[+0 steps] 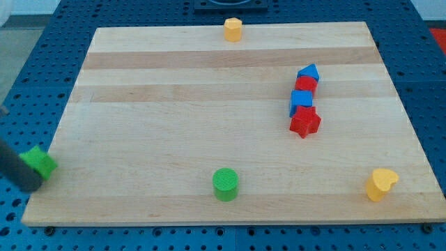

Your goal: Move the green star towards green circle

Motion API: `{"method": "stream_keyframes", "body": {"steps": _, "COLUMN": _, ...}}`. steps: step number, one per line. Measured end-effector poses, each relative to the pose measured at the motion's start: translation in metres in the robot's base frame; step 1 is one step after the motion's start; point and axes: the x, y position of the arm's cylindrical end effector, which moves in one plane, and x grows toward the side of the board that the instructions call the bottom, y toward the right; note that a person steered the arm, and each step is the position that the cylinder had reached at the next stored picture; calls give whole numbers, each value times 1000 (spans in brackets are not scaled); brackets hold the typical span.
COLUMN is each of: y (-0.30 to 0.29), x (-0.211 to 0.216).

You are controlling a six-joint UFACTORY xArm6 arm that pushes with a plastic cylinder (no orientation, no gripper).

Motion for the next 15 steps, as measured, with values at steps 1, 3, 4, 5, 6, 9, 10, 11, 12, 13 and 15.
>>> {"method": "stream_keyframes", "body": {"steps": 1, "y": 72, "x": -46}}
{"method": "stream_keyframes", "body": {"steps": 3, "y": 23, "x": 28}}
{"method": "stream_keyframes", "body": {"steps": 4, "y": -9, "x": 46}}
{"method": "stream_keyframes", "body": {"steps": 5, "y": -9, "x": 42}}
{"method": "stream_keyframes", "body": {"steps": 6, "y": -9, "x": 23}}
{"method": "stream_keyframes", "body": {"steps": 9, "y": 23, "x": -56}}
{"method": "stream_keyframes", "body": {"steps": 10, "y": 38, "x": -54}}
{"method": "stream_keyframes", "body": {"steps": 11, "y": -9, "x": -26}}
{"method": "stream_keyframes", "body": {"steps": 12, "y": -9, "x": -26}}
{"method": "stream_keyframes", "body": {"steps": 13, "y": -9, "x": -49}}
{"method": "stream_keyframes", "body": {"steps": 15, "y": -10, "x": -156}}
